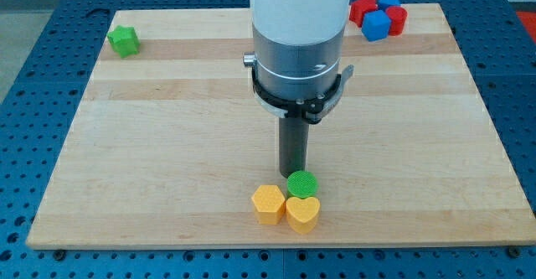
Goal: Push the green star into the group of blocks at the bottom center
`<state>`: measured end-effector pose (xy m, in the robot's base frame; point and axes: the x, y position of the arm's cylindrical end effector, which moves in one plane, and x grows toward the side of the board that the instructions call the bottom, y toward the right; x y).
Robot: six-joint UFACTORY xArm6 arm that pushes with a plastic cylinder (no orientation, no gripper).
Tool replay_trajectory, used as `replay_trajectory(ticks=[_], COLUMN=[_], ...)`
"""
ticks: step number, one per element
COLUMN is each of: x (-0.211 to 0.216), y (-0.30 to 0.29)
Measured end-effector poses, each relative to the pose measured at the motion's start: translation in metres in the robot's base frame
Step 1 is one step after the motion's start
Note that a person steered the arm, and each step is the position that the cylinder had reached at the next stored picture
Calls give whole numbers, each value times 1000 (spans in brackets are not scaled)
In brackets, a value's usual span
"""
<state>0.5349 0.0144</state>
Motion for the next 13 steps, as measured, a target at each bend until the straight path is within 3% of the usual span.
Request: replay_trajectory(ticks=[1,2,4,6,7,8,10,11,13], x=[-19,-78,-206,-313,-321,-308,-227,-220,-223], y=[-9,-41,-178,-278,-319,-320,-292,-260,-319])
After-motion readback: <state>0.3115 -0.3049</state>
